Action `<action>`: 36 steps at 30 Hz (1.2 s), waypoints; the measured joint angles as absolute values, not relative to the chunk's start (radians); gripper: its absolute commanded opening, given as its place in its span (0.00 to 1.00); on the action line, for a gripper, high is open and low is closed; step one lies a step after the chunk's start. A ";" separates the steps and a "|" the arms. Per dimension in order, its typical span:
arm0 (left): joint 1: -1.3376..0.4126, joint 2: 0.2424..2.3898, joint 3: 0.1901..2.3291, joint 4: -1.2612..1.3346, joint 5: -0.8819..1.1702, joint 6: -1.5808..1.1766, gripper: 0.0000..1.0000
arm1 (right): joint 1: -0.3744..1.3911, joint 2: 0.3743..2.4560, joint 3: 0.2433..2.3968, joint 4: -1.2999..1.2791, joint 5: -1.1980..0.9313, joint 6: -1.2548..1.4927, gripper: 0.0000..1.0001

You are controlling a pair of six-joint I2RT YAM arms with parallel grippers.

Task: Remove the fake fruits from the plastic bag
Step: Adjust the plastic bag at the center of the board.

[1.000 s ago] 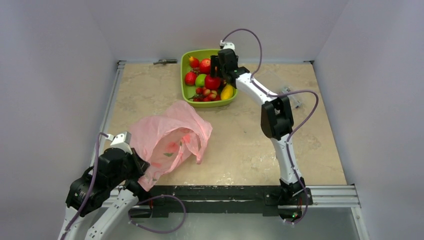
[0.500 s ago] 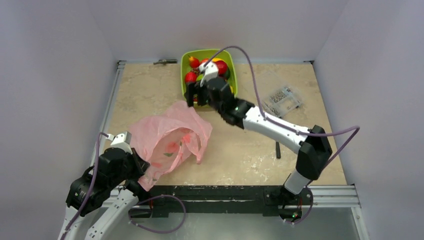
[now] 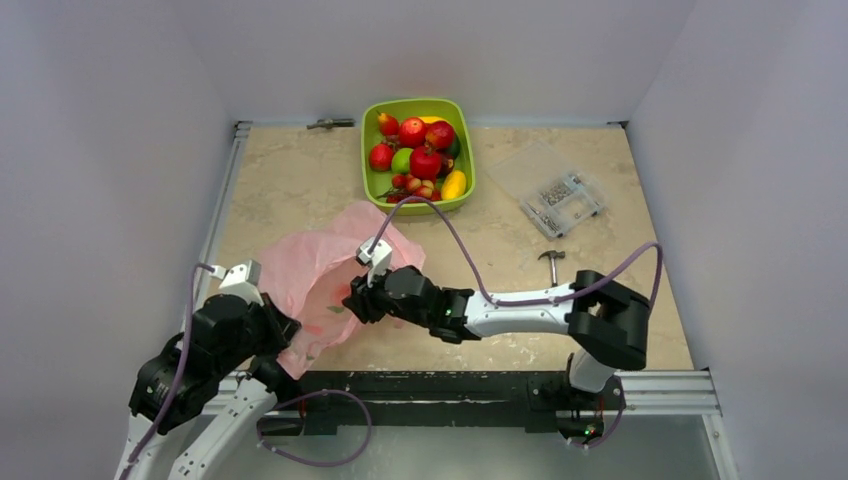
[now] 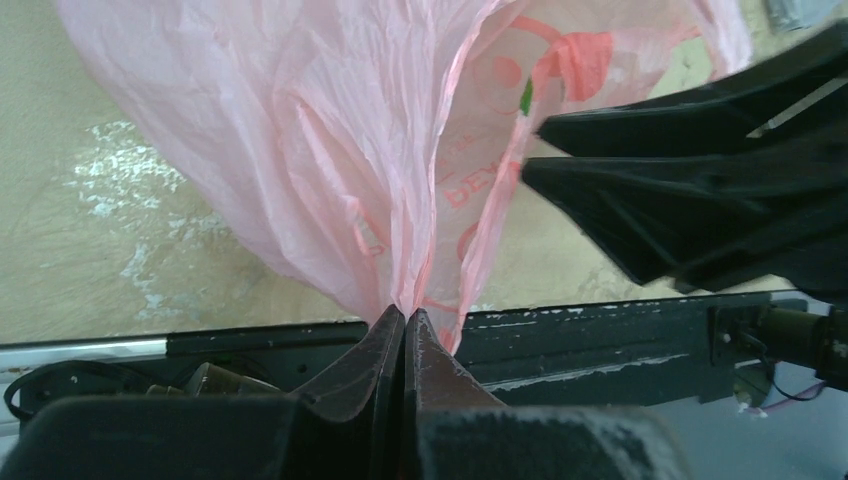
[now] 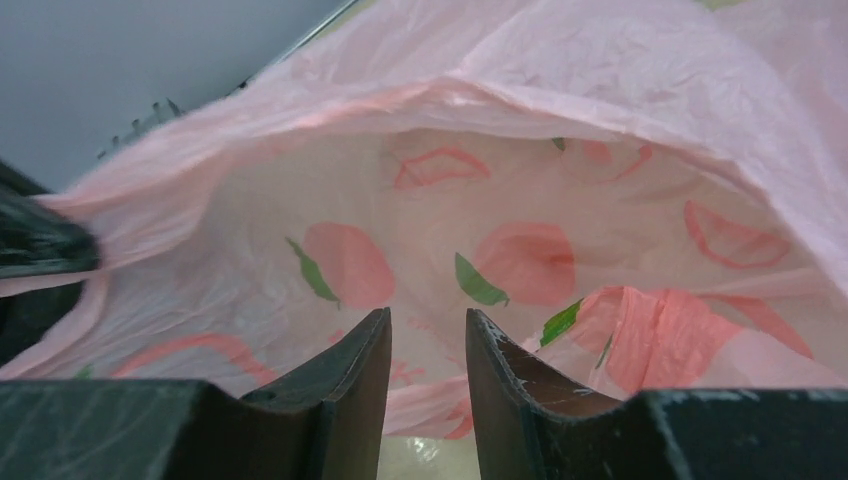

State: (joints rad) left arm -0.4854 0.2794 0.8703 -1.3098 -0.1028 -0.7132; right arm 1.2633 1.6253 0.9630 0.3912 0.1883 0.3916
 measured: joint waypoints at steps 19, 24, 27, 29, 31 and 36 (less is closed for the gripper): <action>-0.485 0.263 0.989 -1.291 0.095 -0.770 0.00 | 1.260 1.880 1.095 0.453 0.262 0.434 0.73; -0.485 0.209 0.920 -1.419 0.048 -0.766 0.00 | 1.260 1.903 1.097 0.492 0.260 0.421 0.93; -0.485 0.189 0.920 -1.449 0.030 -0.763 0.00 | 1.260 1.941 1.111 0.499 0.257 0.399 0.99; -0.485 0.187 0.920 -1.454 0.025 -0.757 0.00 | 1.260 1.969 1.120 0.505 0.252 0.381 0.99; -0.485 0.187 0.918 -1.454 0.025 -0.748 0.00 | 1.260 2.001 1.142 0.508 0.248 0.365 0.99; -0.485 0.187 0.914 -1.452 0.025 -0.736 0.00 | 1.261 2.077 1.205 0.535 0.236 0.324 0.99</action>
